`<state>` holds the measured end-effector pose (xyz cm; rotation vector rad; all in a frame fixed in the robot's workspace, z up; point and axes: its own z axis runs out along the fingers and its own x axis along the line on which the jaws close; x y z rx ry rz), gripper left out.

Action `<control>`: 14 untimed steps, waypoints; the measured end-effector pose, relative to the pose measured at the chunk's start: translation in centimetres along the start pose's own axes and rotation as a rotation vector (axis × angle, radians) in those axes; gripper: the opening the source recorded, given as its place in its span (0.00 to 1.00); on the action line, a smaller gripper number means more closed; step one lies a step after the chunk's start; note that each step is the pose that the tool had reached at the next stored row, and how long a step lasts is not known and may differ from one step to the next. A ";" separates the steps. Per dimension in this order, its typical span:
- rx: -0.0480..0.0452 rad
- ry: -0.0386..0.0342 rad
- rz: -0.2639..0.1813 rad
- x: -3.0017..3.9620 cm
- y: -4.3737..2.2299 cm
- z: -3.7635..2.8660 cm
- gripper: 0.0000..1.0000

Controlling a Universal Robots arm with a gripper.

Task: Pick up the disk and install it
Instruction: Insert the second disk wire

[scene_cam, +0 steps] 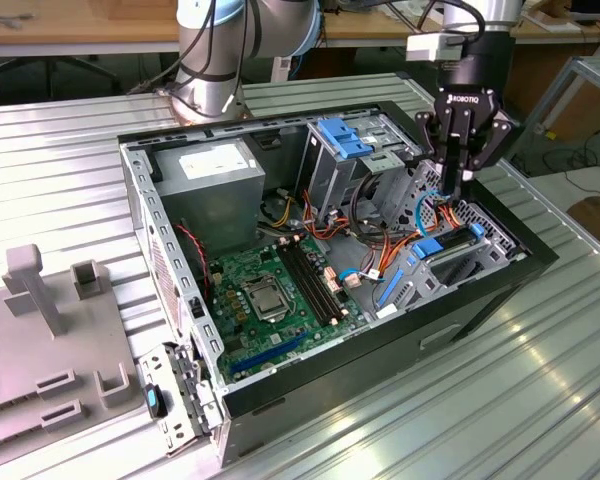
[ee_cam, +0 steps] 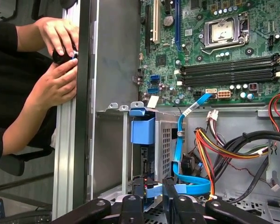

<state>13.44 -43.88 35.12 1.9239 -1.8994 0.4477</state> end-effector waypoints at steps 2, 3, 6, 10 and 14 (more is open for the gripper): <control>0.0000 -0.0001 0.000 -0.01 0.00 0.01 0.29; 0.0000 -0.0001 0.000 -0.01 0.00 0.02 0.22; 0.0000 -0.0001 0.000 -0.02 0.00 0.03 0.16; 0.0000 -0.0001 0.000 -0.02 0.00 0.03 0.16; 0.0002 -0.0056 0.000 0.45 0.00 0.30 0.16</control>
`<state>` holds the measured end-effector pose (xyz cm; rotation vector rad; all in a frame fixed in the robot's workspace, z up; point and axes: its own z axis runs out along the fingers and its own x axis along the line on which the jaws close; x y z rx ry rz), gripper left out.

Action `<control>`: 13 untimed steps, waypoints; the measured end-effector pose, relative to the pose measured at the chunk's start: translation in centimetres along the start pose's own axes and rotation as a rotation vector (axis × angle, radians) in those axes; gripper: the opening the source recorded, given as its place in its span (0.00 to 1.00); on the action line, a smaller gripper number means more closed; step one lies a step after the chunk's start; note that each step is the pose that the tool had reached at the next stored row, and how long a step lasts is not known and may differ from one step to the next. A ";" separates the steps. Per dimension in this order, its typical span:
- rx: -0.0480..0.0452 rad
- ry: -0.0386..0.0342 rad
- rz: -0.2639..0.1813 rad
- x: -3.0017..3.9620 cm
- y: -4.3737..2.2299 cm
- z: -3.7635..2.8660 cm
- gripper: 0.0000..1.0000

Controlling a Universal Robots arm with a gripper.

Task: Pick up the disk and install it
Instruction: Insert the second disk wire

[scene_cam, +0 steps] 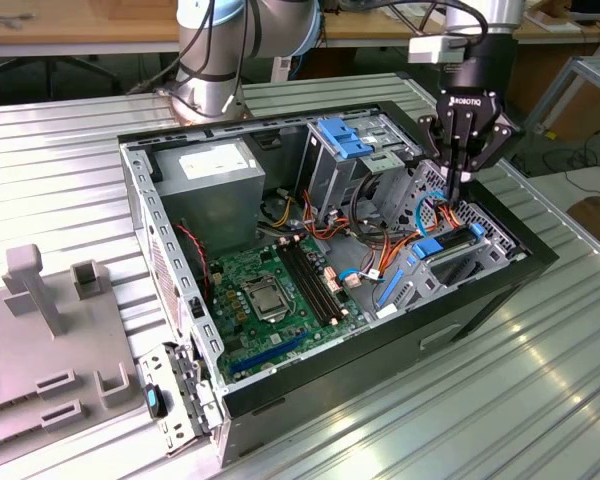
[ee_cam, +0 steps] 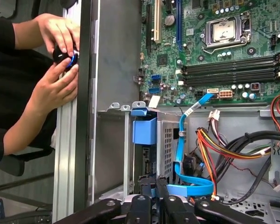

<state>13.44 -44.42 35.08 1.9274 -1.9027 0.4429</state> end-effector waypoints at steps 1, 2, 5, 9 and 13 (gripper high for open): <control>0.0003 -0.0152 -0.001 0.32 0.00 0.18 0.16; 0.0008 -0.0312 -0.002 0.50 0.00 0.29 0.16; 0.0030 -0.1154 -0.006 1.35 0.00 0.78 0.16; 0.0040 -0.1497 -0.007 2.50 0.11 1.44 0.16; 0.0054 -0.1500 -0.008 3.33 0.70 1.93 0.16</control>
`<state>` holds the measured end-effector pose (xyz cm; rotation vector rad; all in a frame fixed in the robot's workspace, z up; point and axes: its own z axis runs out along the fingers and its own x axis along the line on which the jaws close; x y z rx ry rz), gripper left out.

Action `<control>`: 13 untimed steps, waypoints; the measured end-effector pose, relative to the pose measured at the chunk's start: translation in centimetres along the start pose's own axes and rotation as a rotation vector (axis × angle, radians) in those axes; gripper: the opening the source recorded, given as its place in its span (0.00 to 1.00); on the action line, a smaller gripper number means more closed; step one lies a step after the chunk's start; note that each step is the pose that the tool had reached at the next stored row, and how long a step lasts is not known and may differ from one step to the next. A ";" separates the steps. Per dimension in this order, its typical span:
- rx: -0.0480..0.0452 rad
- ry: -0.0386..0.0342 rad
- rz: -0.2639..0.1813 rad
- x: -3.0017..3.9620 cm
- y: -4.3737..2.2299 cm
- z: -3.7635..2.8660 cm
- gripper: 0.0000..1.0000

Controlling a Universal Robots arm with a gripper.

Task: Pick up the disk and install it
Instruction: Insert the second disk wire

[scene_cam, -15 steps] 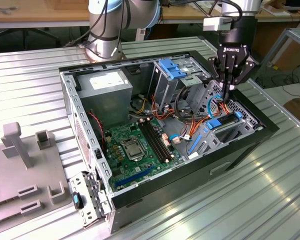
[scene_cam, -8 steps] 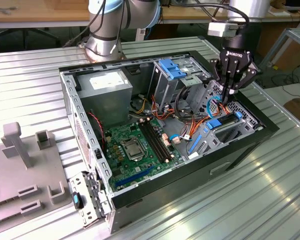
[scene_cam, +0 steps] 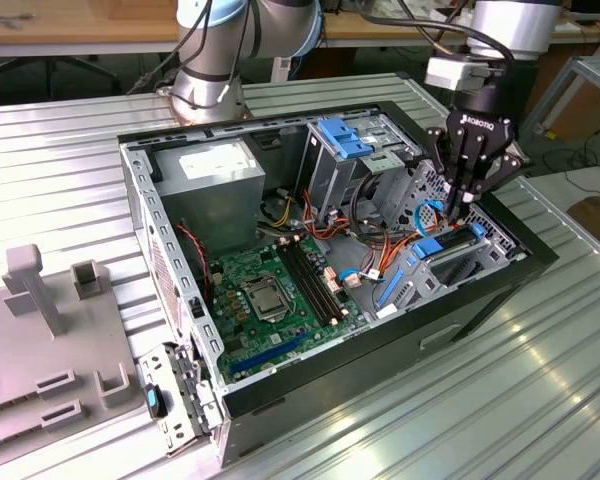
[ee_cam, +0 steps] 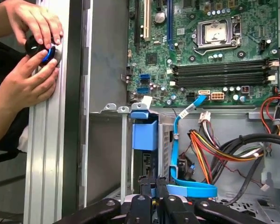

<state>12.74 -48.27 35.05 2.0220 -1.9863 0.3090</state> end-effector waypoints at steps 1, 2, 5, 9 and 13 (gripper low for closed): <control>0.0013 -0.0105 -0.003 0.14 0.37 0.09 0.16; 0.0023 -0.0263 -0.005 0.19 0.43 0.13 0.16; 0.0053 -0.0826 -0.012 0.50 0.50 0.26 0.16; 0.0237 -0.1083 -0.012 1.01 0.68 0.47 0.16; 0.0430 -0.1191 -0.007 1.34 1.08 0.62 0.16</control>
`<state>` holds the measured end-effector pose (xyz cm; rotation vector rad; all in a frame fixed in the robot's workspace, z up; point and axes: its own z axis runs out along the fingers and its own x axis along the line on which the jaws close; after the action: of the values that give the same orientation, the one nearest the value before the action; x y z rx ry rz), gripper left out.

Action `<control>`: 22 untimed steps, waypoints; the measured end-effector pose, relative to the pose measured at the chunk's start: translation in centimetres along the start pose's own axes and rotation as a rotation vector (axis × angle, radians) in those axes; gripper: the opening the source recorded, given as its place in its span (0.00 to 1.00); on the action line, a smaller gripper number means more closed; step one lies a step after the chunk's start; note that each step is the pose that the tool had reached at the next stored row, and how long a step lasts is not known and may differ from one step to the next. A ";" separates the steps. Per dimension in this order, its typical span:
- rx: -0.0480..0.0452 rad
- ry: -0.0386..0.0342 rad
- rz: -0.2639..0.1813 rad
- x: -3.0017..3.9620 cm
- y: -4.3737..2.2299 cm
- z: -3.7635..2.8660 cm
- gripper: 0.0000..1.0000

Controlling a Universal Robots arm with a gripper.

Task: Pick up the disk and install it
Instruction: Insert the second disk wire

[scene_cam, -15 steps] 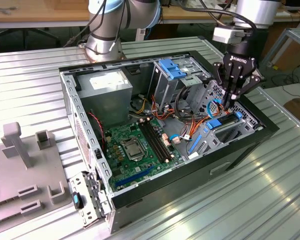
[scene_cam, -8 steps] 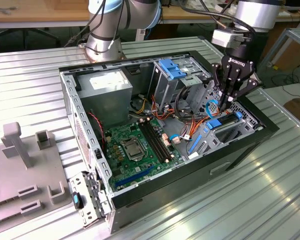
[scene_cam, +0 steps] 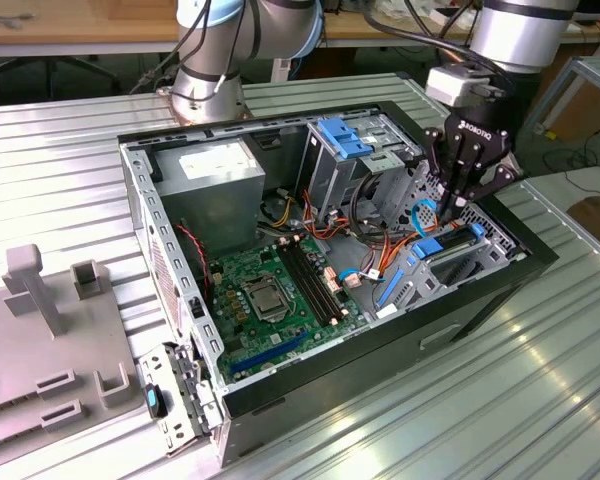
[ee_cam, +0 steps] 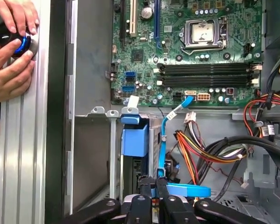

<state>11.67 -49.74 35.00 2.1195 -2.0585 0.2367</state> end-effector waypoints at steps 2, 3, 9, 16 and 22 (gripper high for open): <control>0.0156 -0.0017 0.003 0.76 0.08 0.18 0.16; 0.0166 -0.0028 -0.001 0.93 0.21 0.22 0.16; 0.0192 -0.0391 -0.005 1.54 0.31 0.38 0.16; 0.0211 -0.0953 -0.005 2.53 0.33 0.63 0.16; 0.0449 -0.1456 -0.002 2.86 0.34 0.71 0.16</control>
<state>11.40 -52.70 34.99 2.2261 -2.1495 0.1331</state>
